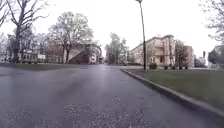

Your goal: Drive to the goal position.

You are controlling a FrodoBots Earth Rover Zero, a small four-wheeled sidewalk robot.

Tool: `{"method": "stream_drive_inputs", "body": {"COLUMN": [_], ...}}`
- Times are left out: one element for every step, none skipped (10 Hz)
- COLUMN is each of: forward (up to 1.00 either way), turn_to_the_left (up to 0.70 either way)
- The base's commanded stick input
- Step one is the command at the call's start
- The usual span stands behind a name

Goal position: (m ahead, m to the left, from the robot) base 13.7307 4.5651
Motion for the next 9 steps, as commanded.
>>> {"method": "stream_drive_inputs", "body": {"forward": [0.85, 0.85, 0.85, 0.85, 0.85, 0.85, 0.85, 0.85, 0.85], "turn_to_the_left": [0.27, 0.22, 0.17, 0.12, 0.07, 0.03, 0.00, 0.00, 0.00]}}
